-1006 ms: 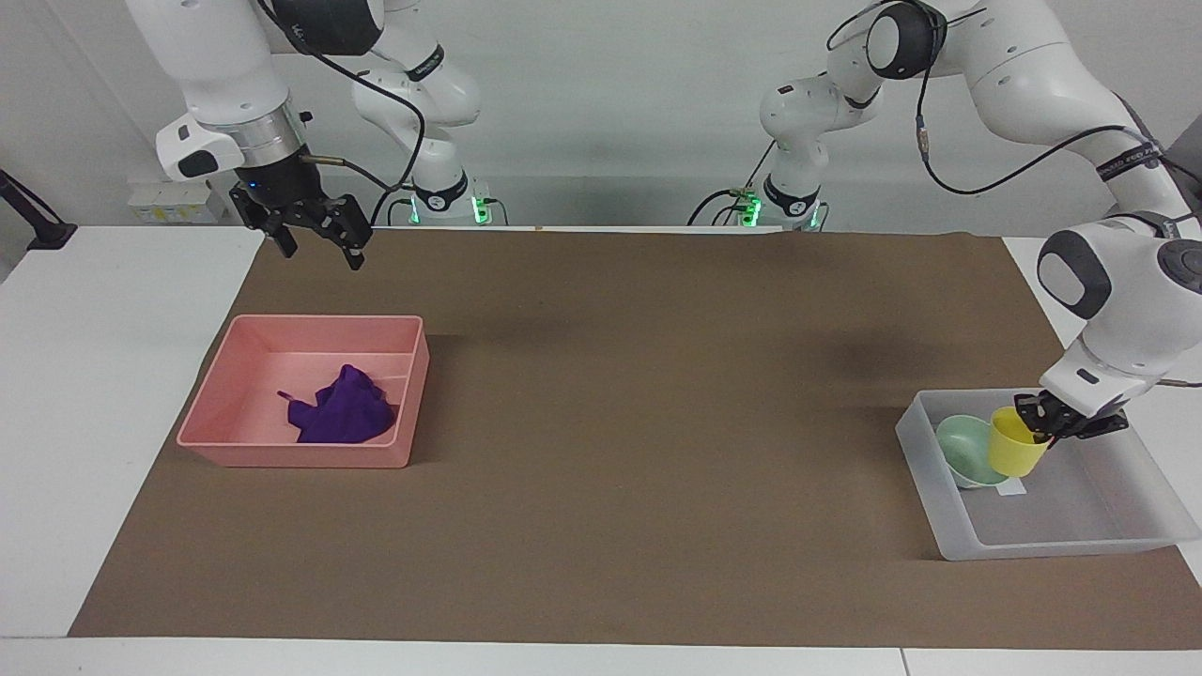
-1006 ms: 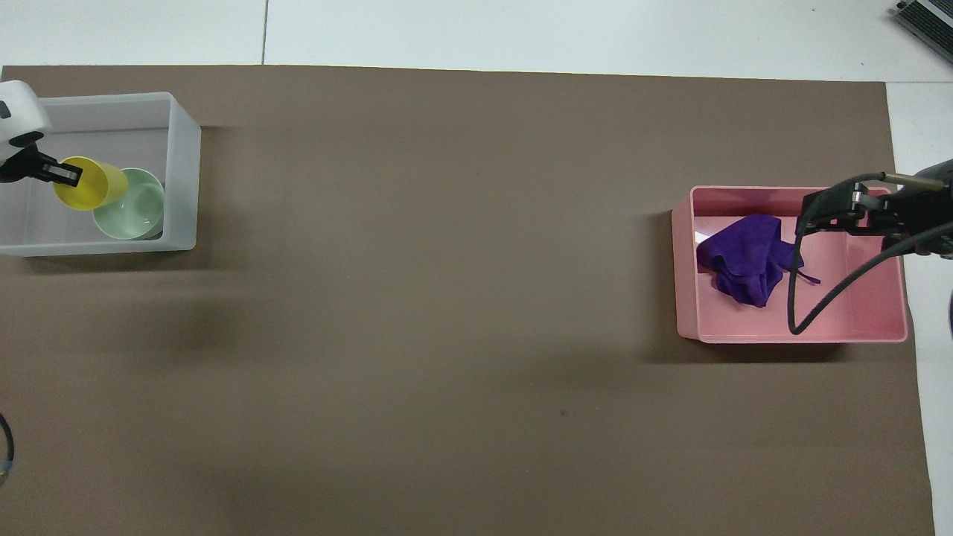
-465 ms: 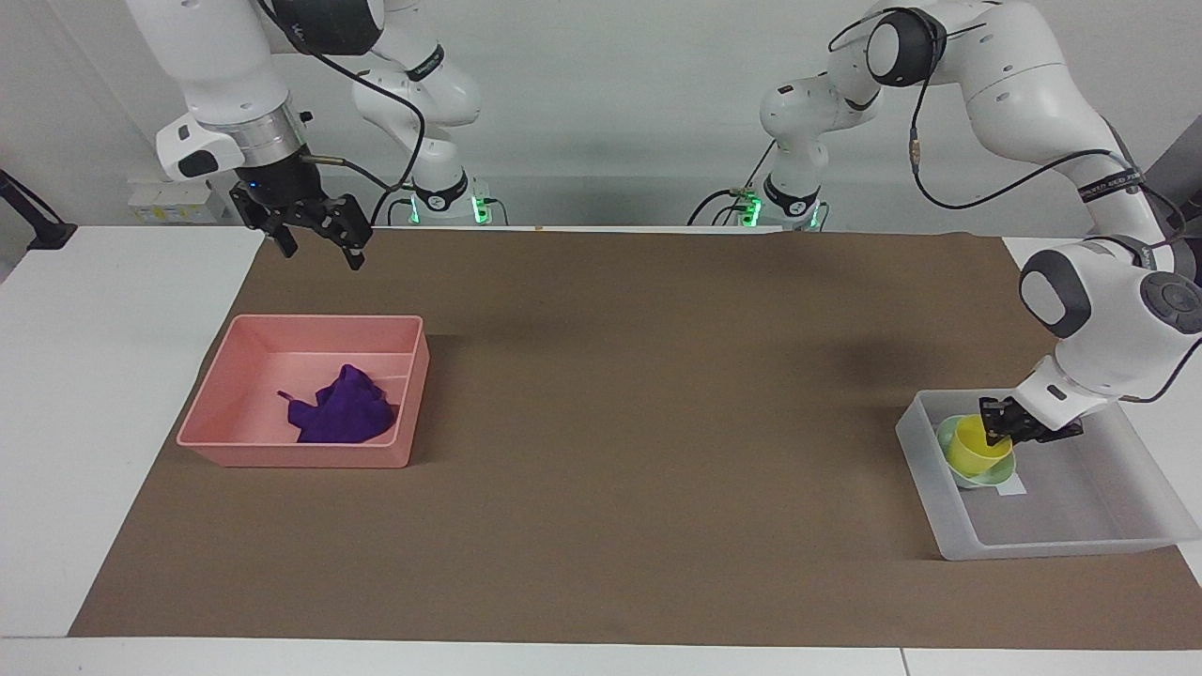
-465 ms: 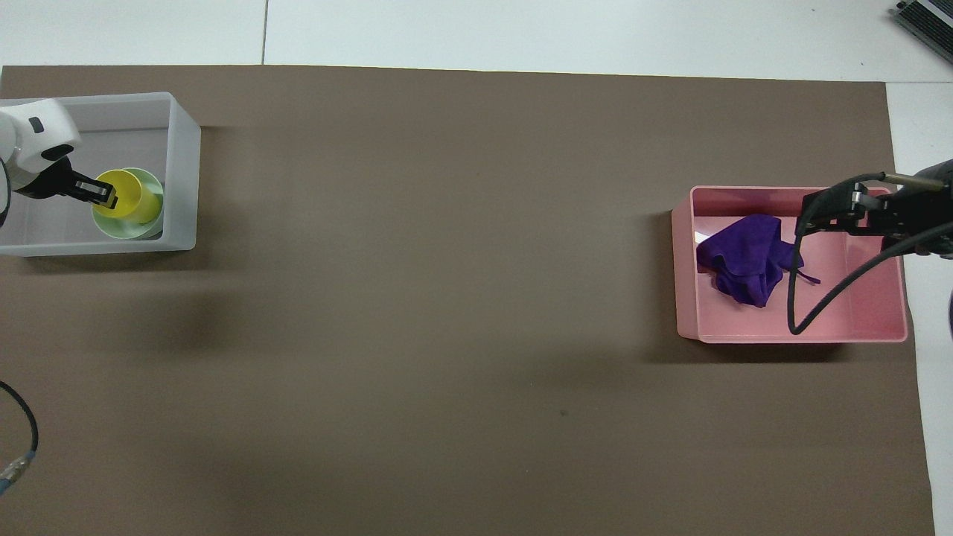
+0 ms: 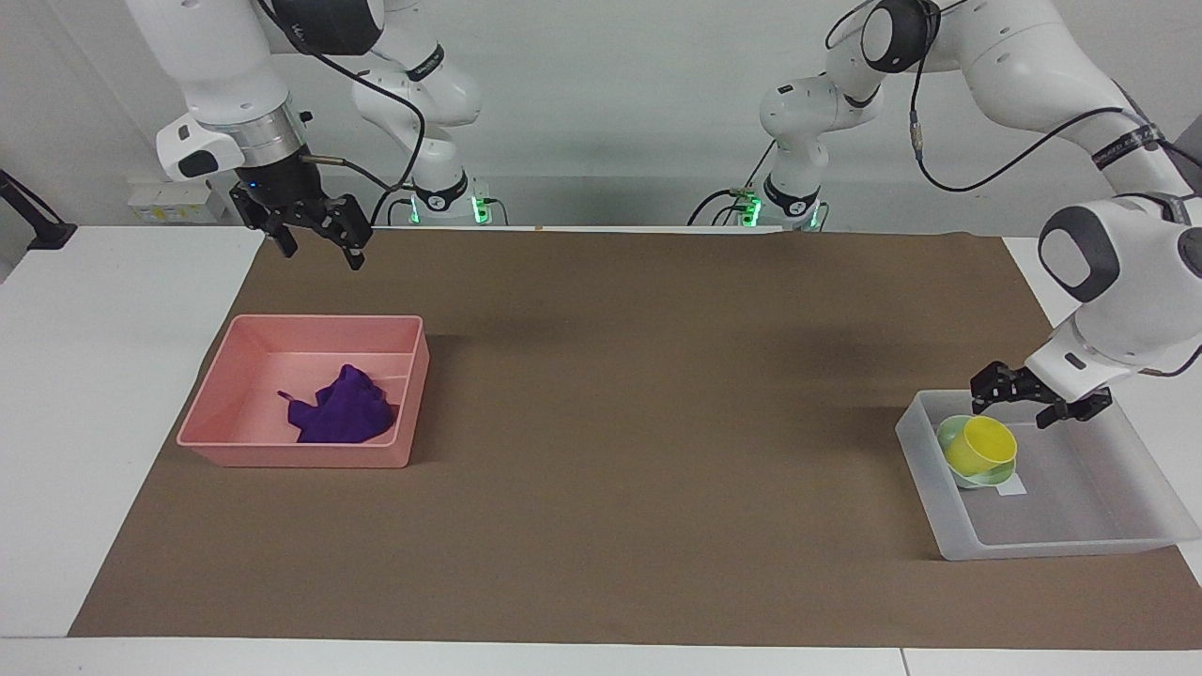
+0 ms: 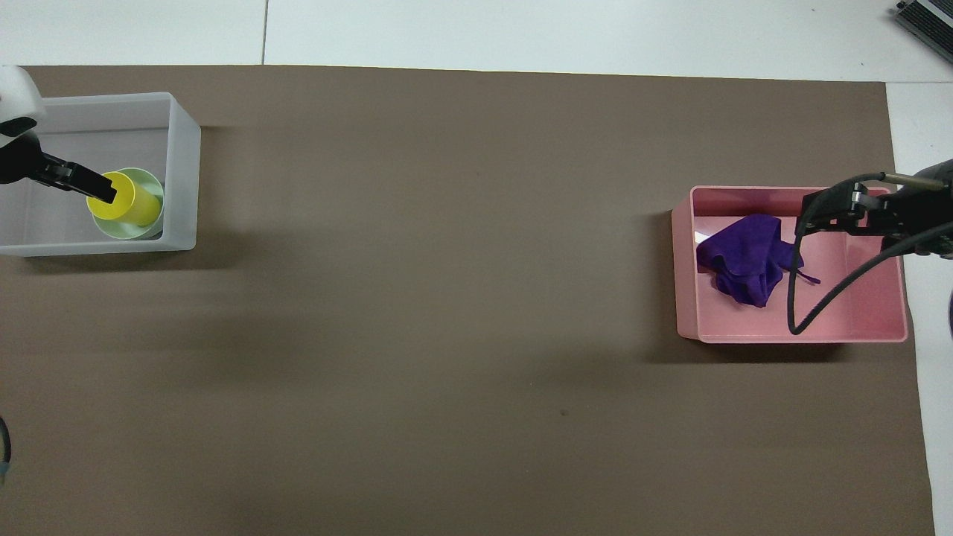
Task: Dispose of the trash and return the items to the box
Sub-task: 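Lower the yellow cup into the green bowl and open the left gripper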
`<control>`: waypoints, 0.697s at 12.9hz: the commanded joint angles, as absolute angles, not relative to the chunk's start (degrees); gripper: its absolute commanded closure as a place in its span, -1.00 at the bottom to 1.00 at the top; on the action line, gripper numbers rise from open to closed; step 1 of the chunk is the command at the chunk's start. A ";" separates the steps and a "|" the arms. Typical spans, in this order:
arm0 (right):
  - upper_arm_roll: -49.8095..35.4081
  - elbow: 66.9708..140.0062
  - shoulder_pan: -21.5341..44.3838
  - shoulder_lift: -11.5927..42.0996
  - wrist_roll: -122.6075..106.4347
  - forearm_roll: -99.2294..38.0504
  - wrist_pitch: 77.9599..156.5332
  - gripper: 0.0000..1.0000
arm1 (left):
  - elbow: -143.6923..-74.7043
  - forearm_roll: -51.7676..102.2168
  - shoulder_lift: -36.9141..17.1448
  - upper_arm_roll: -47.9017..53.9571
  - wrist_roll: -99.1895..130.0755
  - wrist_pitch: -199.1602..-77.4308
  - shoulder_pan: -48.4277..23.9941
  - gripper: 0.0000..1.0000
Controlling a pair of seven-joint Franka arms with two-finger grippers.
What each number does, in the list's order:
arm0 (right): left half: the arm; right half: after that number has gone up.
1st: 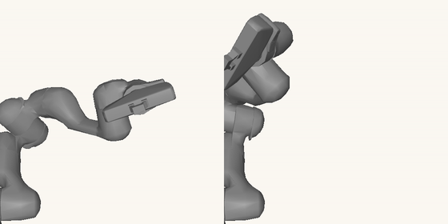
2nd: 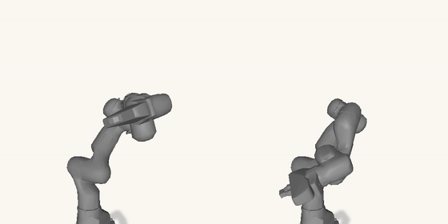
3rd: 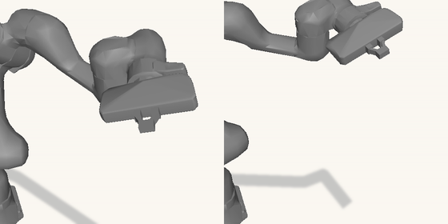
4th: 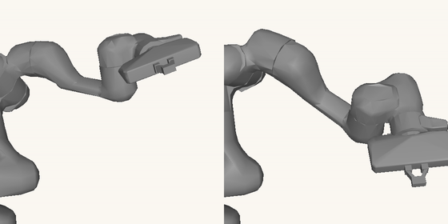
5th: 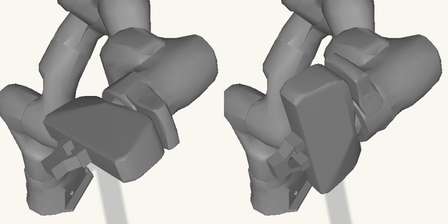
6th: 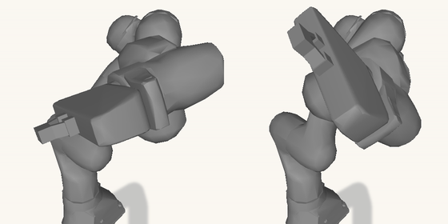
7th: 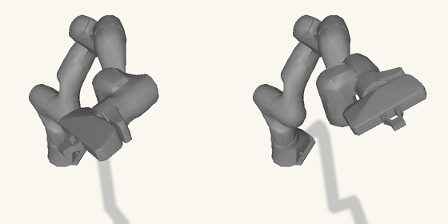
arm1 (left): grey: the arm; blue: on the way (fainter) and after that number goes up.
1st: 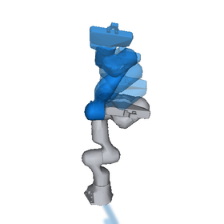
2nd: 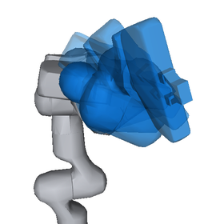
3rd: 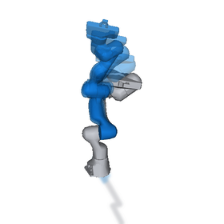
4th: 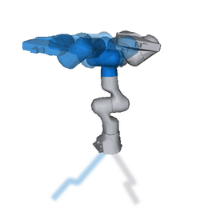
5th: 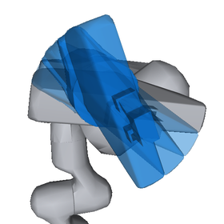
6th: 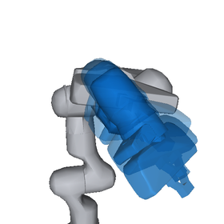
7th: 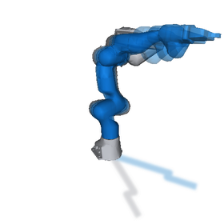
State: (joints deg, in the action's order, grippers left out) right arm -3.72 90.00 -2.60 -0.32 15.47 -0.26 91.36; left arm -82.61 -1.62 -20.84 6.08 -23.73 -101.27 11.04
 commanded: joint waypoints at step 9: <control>-3.69 90.44 -3.08 -0.79 13.97 -1.67 90.88 -1.00 | -93.58 0.00 1.82 7.82 -11.36 -89.38 5.27 -1.00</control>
